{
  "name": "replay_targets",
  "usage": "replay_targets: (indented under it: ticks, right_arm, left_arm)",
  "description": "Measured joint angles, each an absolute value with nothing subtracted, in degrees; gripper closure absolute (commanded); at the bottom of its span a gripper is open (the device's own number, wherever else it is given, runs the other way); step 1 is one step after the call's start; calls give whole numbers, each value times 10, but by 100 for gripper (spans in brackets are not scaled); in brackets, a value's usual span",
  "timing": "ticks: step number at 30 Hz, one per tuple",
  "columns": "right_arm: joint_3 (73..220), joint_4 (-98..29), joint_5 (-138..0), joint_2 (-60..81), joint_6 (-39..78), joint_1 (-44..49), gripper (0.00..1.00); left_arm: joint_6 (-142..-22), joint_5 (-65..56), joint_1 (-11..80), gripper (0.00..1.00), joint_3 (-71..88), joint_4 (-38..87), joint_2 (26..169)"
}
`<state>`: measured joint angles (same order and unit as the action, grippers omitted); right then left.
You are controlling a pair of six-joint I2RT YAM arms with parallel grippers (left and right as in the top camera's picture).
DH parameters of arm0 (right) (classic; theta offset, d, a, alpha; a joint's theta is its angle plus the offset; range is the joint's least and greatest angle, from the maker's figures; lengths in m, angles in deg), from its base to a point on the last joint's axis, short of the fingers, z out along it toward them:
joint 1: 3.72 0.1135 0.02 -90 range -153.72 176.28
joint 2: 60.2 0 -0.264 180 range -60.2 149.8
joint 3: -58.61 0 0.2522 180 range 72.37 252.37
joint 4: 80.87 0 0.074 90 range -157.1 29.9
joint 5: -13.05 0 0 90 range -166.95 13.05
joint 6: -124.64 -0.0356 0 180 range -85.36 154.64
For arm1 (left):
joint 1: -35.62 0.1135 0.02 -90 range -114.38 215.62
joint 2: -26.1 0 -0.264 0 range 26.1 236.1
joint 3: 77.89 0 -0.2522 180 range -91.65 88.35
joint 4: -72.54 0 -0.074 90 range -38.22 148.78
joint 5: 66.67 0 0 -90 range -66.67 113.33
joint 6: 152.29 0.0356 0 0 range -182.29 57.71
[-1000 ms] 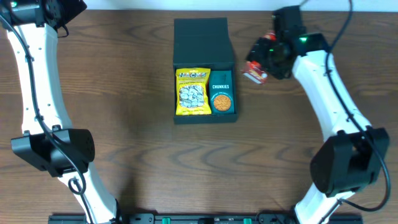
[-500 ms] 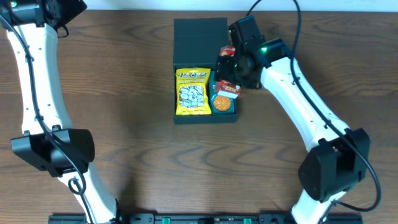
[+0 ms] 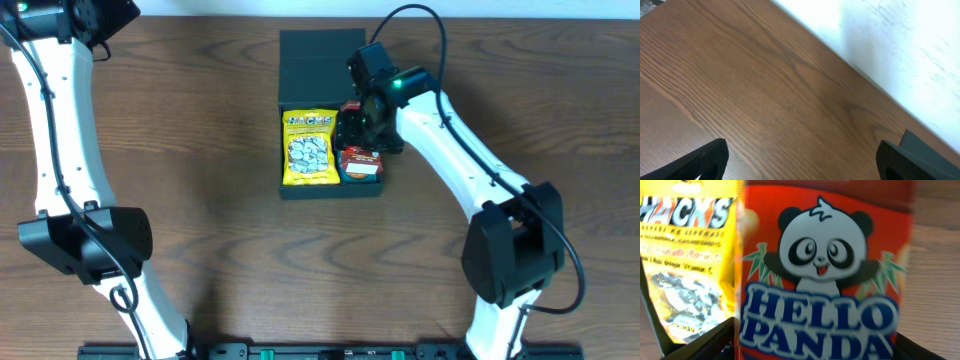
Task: Pack container
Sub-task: 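Lower the Hello Panda box upright beside the yellow bag and release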
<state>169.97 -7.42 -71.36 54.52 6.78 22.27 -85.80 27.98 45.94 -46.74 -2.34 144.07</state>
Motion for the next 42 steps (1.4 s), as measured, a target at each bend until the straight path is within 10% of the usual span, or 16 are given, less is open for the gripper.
replay_targets:
  ticks: [21, 23, 30, 42]
  right_arm:
    - [1733, -55, -750, 565, 82, 236, 2]
    - [1765, -45, -760, 566, 82, 235, 9]
    - [1826, -58, -793, 566, 88, 215, 94]
    - [1820, -75, -805, 641, 83, 195, 99]
  left_arm:
    - [-858, 280, 459, 5, -467, -27, 1441]
    - [-858, 280, 459, 4, -467, -27, 1441]
    - [-855, 280, 459, 5, -467, -27, 1441]
    - [-853, 280, 459, 4, -467, -27, 1441]
